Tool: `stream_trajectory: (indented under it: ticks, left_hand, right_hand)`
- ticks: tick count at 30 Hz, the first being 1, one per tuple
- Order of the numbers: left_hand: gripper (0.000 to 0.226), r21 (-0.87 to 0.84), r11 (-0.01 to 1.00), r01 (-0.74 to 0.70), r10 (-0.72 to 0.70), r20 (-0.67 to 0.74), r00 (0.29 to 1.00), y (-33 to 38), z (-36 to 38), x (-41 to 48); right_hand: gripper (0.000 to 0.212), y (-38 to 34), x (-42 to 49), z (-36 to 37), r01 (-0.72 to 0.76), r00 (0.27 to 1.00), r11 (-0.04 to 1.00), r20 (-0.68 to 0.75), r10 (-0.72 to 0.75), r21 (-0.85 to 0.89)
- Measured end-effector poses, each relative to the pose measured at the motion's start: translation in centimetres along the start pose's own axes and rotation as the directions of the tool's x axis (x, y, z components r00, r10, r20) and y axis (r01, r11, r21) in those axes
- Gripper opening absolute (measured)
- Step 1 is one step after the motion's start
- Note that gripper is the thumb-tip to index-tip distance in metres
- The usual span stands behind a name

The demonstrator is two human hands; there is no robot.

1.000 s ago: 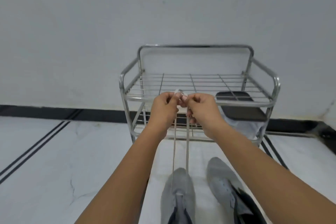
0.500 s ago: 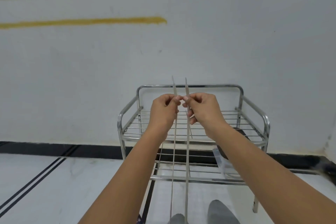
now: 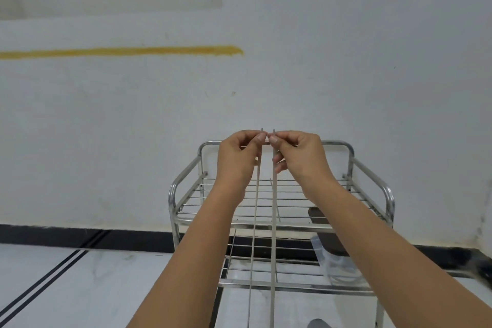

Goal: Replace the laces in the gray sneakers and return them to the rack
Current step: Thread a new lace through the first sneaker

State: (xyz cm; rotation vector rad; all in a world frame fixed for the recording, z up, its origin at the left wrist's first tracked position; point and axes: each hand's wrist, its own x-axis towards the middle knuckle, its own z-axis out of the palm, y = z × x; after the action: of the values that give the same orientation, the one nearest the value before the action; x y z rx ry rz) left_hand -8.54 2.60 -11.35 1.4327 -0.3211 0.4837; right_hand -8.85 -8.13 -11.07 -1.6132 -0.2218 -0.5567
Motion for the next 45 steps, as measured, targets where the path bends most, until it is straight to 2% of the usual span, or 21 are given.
stream_trajectory:
  ticks: [7, 16, 22, 31, 45]
  left_hand:
    - [0.007, -0.243, 0.97, -0.03, -0.002, -0.129, 0.992, -1.2, 1.6, -1.7]
    - [0.01, -0.181, 0.983, -0.036, 0.025, -0.059, 0.998, -0.2, 1.1, -1.0]
    - [0.014, -0.144, 0.989, -0.035, 0.032, -0.024, 0.999, -0.1, 0.6, -0.8]
    - [0.008, -0.017, 0.997, -0.074, 0.075, 0.017, 0.997, 0.4, 0.2, 0.1]
    - [0.01, -0.067, 0.996, -0.058, 0.062, 0.064, 0.996, 0.9, 0.1, 0.4]
  right_hand:
    - [0.008, 0.1, -1.1, -0.2, 0.071, 0.994, 0.99, -0.093, -0.06, 0.118]
    - [0.016, -0.7, -0.5, -0.2, 0.038, 0.999, 0.988, -0.018, -0.036, 0.148]
    - [0.013, -0.8, -0.2, -0.3, 0.024, 1.0, 0.992, 0.014, -0.026, 0.123]
    - [0.011, -1.8, 0.2, -1.1, 0.057, 0.997, 0.996, 0.042, -0.06, 0.07]
    - [0.009, -2.3, 0.3, -1.4, 0.044, 0.995, 0.996, 0.085, -0.05, 0.073]
